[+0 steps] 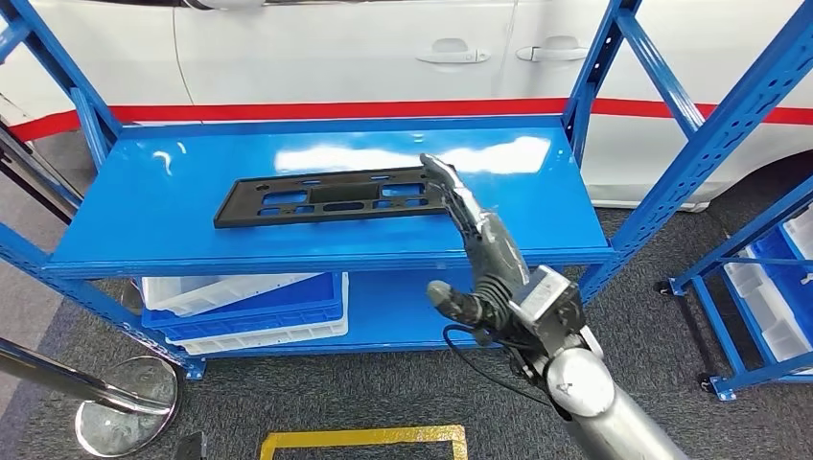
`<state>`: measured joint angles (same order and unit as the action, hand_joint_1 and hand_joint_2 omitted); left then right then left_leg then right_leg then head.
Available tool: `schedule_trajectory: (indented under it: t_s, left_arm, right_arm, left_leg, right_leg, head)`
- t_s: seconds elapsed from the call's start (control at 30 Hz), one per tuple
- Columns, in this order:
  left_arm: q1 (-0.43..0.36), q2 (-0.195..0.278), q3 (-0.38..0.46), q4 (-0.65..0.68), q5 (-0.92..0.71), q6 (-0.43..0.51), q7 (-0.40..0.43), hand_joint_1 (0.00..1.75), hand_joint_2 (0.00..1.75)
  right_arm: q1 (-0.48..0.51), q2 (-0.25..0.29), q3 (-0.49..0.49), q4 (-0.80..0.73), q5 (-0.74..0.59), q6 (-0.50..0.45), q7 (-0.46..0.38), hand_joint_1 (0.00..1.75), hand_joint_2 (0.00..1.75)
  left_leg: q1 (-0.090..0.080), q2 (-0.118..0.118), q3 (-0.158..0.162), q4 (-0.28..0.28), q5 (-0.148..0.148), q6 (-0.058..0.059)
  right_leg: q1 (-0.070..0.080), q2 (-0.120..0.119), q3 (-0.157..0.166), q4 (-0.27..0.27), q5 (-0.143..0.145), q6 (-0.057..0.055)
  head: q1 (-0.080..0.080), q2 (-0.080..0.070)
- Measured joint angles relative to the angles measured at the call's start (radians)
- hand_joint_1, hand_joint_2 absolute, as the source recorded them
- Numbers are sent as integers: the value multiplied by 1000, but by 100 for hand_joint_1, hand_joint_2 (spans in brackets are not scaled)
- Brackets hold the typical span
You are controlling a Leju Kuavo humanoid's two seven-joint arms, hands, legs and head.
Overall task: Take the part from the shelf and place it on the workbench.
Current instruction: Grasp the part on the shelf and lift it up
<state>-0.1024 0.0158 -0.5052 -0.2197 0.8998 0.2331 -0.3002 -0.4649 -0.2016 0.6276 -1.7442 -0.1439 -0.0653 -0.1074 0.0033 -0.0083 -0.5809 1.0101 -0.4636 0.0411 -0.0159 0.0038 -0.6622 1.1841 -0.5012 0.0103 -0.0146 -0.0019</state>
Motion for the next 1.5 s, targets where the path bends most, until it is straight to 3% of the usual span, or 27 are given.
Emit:
schedule_trajectory:
  t_s: [0.07,0.1,0.23,0.3,0.37,0.4,0.43,0.47,0.53,0.6,0.73,0.8,0.87,0.9,0.93,0.97,1.03,1.1,1.17,1.27,1.4,1.43,1.5]
  left_arm:
    - [-7,-1,-8,0,-5,0,8,0,0]
    - [-12,-2,-13,0,-8,0,12,0,0]
    - [-31,-3,-35,0,-20,-4,42,0,0]
    - [-37,-5,-44,0,-21,0,60,0,0]
    - [-39,-7,-52,0,-22,1,74,0,0]
    - [-38,-8,-55,0,-22,2,79,0,0]
    - [-37,-8,-58,0,-22,3,84,0,0]
    - [-36,-8,-60,0,-23,5,87,0,0]
    - [-35,-8,-66,0,-25,8,92,0,0]
    - [-35,-9,-72,0,-28,10,93,0,0]
    - [-34,-10,-78,0,-29,10,93,0,0]
    - [-35,-12,-79,0,-30,10,94,0,0]
    - [-36,-12,-82,0,-30,10,95,0,0]
    - [-36,-12,-84,0,-30,10,95,0,0]
    - [-35,-12,-85,0,-30,10,95,0,0]
    - [-34,-12,-85,0,-29,10,95,0,0]
    - [-34,-15,-86,0,-32,5,94,0,0]
    - [-38,-18,-91,0,-44,-5,92,0,0]
    - [-43,-21,-99,0,-56,-11,92,0,0]
    - [-46,-24,-104,0,-59,-11,93,0,0]
    - [-47,-27,-110,0,-53,-9,96,0,0]
    - [-45,-27,-113,0,-51,-9,96,0,0]
    - [-40,-26,-117,0,-44,-7,92,0,0]
  right_arm:
    - [-54,26,28,48,0,11,2,0,175]
    - [-79,41,41,74,2,14,3,0,175]
    - [-184,112,91,212,34,33,3,0,175]
    - [-241,157,120,293,62,48,2,0,175]
    - [-287,200,153,384,84,57,-3,0,175]
    - [-303,219,167,429,92,59,-7,0,175]
    - [-317,238,179,472,98,61,-13,0,175]
    - [-331,255,189,513,104,61,-18,0,175]
    - [-361,288,203,587,118,59,-26,0,175]
    - [-393,318,216,658,142,50,-26,0,175]
    - [-437,362,242,780,205,34,-19,0,175]
    - [-456,377,250,827,214,30,-19,0,175]
    - [-466,387,258,870,215,29,-19,0,175]
    - [-468,390,261,889,218,28,-19,0,175]
    - [-469,393,265,905,227,25,-16,0,175]
    - [-472,396,269,919,242,19,-10,0,175]
    - [-485,404,280,949,297,-6,15,0,175]
    - [-507,415,297,988,374,-49,54,0,175]
    - [-528,421,316,1033,448,-92,89,0,175]
    - [-551,427,334,1090,522,-123,125,0,175]
    - [-572,434,361,1154,605,-142,187,0,175]
    - [-573,434,368,1175,623,-146,203,0,175]
    - [-574,431,377,1208,660,-156,234,0,175]
  left_leg:
    - [-3,-1,-6,8,-4,-8]
    - [-4,-2,-10,11,-4,-14]
    - [-2,-2,-25,27,-12,-37]
    - [2,-1,-66,109,-56,-50]
    - [6,0,-132,232,-101,-61]
    - [7,1,-155,268,-105,-64]
    - [9,1,-162,268,-89,-66]
    - [10,1,-151,232,-58,-66]
    - [11,1,-92,99,11,-66]
    - [8,-1,-55,16,36,-58]
    - [10,-2,-47,3,32,-34]
    - [13,-1,-41,-1,31,-20]
    - [11,1,-39,-1,28,-12]
    - [9,1,-38,0,26,-10]
    - [8,0,-36,2,24,-9]
    - [7,-1,-34,4,22,-8]
    - [7,-2,-31,9,14,-11]
    - [3,-3,-34,16,10,-19]
    - [3,-3,-38,17,11,-28]
    - [6,0,-44,33,-7,-45]
    - [15,2,-132,214,-89,-66]
    - [17,2,-146,234,-85,-69]
    - [20,3,-126,181,-34,-72]
  right_leg:
    - [4,0,49,-109,37,-8]
    - [6,1,58,-132,39,-12]
    - [3,2,59,-145,45,-28]
    - [-1,0,60,-149,48,-36]
    - [0,0,59,-149,48,-39]
    - [0,-1,60,-149,47,-40]
    - [-1,-1,60,-149,46,-40]
    - [-1,0,61,-149,45,-39]
    - [-1,1,63,-148,42,-34]
    - [3,1,63,-148,39,-26]
    - [5,0,60,-139,26,-9]
    - [6,-1,26,-63,-17,-3]
    - [6,0,-41,67,-69,-3]
    - [6,0,-68,113,-77,-3]
    - [6,0,-80,128,-69,-5]
    - [7,0,-73,103,-41,-9]
    - [11,-1,-22,-18,30,-21]
    - [16,-1,21,-114,61,-31]
    - [19,0,29,-137,59,-34]
    - [10,1,42,-157,67,-44]
    - [8,2,52,-165,68,-49]
    - [7,2,52,-164,67,-49]
    - [5,4,52,-161,64,-46]
  head:
    - [-1,0]
    - [-1,0]
    - [-3,0]
    - [-7,0]
    - [-9,0]
    - [-9,0]
    - [-9,0]
    - [-9,0]
    - [-10,0]
    - [-9,0]
    - [-8,0]
    - [-7,0]
    - [-7,0]
    - [-7,0]
    - [-7,0]
    - [-7,0]
    - [-7,0]
    - [-8,0]
    - [-8,0]
    - [-10,0]
    - [-16,0]
    - [-16,0]
    - [-16,0]
